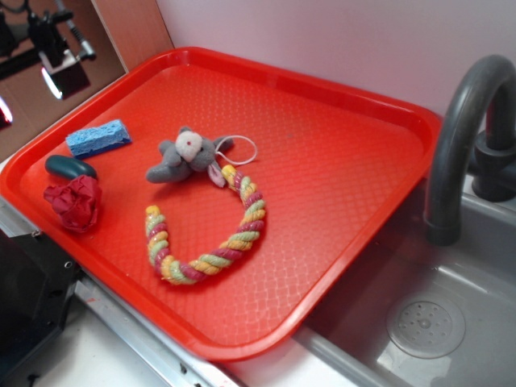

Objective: Grab the plastic pickle.

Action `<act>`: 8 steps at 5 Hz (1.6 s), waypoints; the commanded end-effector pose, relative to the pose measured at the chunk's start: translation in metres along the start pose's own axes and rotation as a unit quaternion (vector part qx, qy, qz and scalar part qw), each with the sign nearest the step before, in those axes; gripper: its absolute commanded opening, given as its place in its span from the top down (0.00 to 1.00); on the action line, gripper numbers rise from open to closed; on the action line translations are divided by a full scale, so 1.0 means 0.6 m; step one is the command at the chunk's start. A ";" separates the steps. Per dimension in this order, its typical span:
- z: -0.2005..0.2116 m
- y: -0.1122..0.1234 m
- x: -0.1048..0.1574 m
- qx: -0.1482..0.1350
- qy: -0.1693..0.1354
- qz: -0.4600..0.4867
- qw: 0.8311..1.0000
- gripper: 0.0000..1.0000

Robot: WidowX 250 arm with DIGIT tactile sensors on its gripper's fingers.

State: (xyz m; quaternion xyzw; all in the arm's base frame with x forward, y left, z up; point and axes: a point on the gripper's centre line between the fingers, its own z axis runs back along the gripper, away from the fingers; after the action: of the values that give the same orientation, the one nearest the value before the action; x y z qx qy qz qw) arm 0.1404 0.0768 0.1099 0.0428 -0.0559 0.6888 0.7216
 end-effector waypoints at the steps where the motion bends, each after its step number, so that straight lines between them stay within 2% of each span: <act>1: -0.075 0.028 0.021 0.011 -0.058 0.119 0.991 0.00; 2: -0.108 0.019 0.020 0.015 -0.100 0.100 0.990 0.00; 3: -0.121 0.013 0.024 0.008 -0.123 0.093 0.988 0.00; 4: -0.144 0.006 0.028 0.001 -0.113 0.080 0.990 0.00; 6: -0.171 0.020 0.013 0.012 -0.102 0.054 0.993 0.00; 7: -0.173 0.016 0.001 0.010 -0.104 0.035 0.994 1.00; 8: -0.169 0.011 -0.001 0.006 -0.102 0.035 0.994 1.00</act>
State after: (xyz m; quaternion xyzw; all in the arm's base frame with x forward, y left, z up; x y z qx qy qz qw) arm 0.1476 0.0929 0.0106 0.1151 -0.1341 0.7080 0.6837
